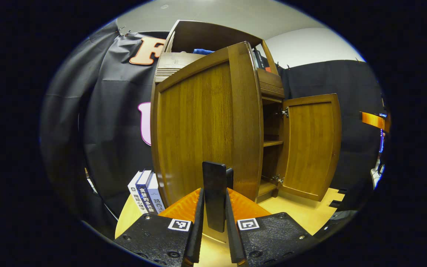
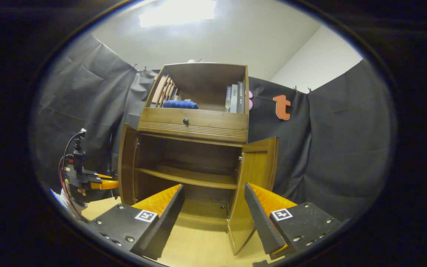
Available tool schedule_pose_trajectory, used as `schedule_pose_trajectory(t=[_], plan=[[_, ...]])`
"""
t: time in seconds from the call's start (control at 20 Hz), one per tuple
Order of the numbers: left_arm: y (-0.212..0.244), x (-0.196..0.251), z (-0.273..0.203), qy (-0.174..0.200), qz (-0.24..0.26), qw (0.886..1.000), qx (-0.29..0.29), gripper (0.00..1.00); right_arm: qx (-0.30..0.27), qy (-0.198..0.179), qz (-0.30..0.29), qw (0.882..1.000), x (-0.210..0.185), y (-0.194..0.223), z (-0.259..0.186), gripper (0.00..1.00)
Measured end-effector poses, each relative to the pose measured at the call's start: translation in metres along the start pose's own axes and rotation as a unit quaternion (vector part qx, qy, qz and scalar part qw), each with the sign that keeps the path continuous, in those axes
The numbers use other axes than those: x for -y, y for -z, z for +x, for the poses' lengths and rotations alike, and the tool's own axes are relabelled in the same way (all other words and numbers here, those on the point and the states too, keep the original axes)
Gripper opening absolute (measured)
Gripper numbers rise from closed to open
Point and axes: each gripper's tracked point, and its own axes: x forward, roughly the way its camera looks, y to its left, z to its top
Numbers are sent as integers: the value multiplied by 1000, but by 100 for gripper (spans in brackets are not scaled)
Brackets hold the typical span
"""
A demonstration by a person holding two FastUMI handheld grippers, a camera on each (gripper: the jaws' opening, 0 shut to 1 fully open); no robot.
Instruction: Open the right door of the double-door shoe cabinet with the right hand, and open the left door with the left hand.
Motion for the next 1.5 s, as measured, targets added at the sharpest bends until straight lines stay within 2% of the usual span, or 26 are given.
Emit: schedule_pose_trajectory(t=[0.35,0.65,0.85,0.95,1.1,1.5], plan=[[1,-25,-16,-33,1,999,2,24,3,-16,3,1000,-20,2,7,95],[0,-64,-34,-96,13,995,11,15,9,-33,21,999,-37,1,16,96],[-1,-100,-42,-149,16,989,13,6,18,-46,40,998,-52,-4,18,95],[-2,-107,-44,-141,-3,990,21,1,20,-47,43,998,-61,-5,20,96],[-2,-120,-48,-125,-8,992,21,1,23,-53,45,997,-77,-5,20,95],[0,-133,-50,-91,-11,996,16,1,21,-102,66,992,-125,-3,14,96]])
